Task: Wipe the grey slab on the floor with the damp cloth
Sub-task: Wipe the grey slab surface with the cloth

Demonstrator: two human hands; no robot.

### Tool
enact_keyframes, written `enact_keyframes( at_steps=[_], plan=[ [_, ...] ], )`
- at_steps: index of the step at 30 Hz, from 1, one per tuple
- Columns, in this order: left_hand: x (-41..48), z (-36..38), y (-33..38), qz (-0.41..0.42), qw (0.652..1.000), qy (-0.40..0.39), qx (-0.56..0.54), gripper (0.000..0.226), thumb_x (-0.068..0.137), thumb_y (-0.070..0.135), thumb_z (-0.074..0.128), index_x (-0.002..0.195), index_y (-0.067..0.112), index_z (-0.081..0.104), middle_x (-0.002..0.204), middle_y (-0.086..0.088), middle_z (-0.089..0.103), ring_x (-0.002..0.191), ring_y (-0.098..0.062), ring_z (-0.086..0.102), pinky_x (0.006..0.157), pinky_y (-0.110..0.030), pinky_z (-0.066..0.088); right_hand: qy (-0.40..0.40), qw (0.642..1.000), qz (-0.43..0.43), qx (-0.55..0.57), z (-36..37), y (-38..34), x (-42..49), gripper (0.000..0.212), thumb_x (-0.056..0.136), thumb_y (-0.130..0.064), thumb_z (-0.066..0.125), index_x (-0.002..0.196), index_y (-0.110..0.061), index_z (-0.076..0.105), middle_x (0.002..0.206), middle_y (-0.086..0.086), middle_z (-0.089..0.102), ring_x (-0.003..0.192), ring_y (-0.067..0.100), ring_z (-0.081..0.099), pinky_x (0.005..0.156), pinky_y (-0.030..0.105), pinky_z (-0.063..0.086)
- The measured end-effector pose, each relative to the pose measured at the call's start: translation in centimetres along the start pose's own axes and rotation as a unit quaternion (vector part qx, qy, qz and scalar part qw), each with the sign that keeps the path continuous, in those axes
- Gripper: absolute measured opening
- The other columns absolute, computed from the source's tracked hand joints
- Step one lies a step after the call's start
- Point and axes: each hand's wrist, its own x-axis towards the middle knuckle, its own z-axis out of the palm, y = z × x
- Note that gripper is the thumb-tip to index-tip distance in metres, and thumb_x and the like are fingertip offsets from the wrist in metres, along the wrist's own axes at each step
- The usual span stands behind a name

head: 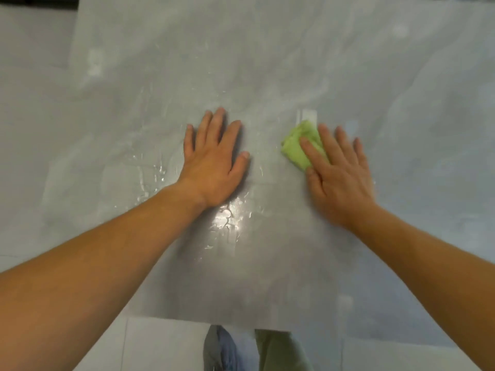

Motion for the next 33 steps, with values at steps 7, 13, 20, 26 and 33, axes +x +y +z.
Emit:
enact_keyframes(
  at_steps=[7,13,20,26,33],
  plan=[
    [7.5,-0.9,1.4,-0.031,0.999,-0.021,0.019,0.066,0.103,0.049,0.026,0.160,0.025,0.003,0.167,-0.007,-0.015,0.152,-0.024,-0.020,0.121,-0.047,-0.016,0.020,0.997,0.060,0.037,-0.6,-1.8,3.4,0.059,0.100,-0.034,0.032,0.158,-0.031,0.020,0.168,0.007,0.008,0.154,0.035,0.006,0.123,0.054,0.006],
    [8.8,-0.6,1.9,-0.042,0.995,-0.060,0.067,0.070,0.102,0.054,0.021,0.158,0.027,-0.012,0.164,-0.007,-0.028,0.148,-0.024,-0.031,0.118,-0.048,-0.021,0.008,0.999,-0.035,-0.001,-2.0,4.3,7.4,0.059,0.097,-0.035,0.037,0.155,-0.033,0.028,0.166,0.006,0.019,0.152,0.038,0.015,0.122,0.057,0.009],
    [9.0,-1.3,1.7,-0.050,0.993,-0.101,0.040,0.075,0.094,0.064,0.009,0.156,0.032,-0.017,0.161,-0.001,-0.036,0.144,-0.018,-0.039,0.117,-0.048,-0.023,0.001,1.000,-0.029,0.002,-2.3,0.6,9.3,0.064,0.095,-0.032,0.037,0.157,-0.028,0.023,0.167,0.010,0.013,0.152,0.040,0.010,0.121,0.059,0.012],
    [10.2,-3.4,2.3,-0.039,0.998,-0.048,0.021,0.064,0.097,0.059,0.019,0.152,0.027,0.020,0.165,-0.006,0.000,0.153,-0.020,-0.014,0.118,-0.048,-0.021,-0.001,0.999,-0.052,-0.010,-3.3,6.3,12.6,0.061,0.094,-0.037,0.037,0.155,-0.035,0.029,0.166,0.005,0.021,0.151,0.036,0.019,0.123,0.054,0.010],
    [15.4,-4.2,0.3,-0.066,0.993,-0.069,0.062,0.075,0.099,0.065,0.016,0.158,0.029,-0.013,0.163,-0.004,-0.029,0.147,-0.022,-0.033,0.118,-0.051,-0.020,0.024,0.996,0.081,0.029,-3.8,4.2,16.5,0.061,0.097,-0.034,0.032,0.158,-0.030,0.021,0.167,0.008,0.010,0.153,0.037,0.009,0.123,0.054,0.008]
  ],
)
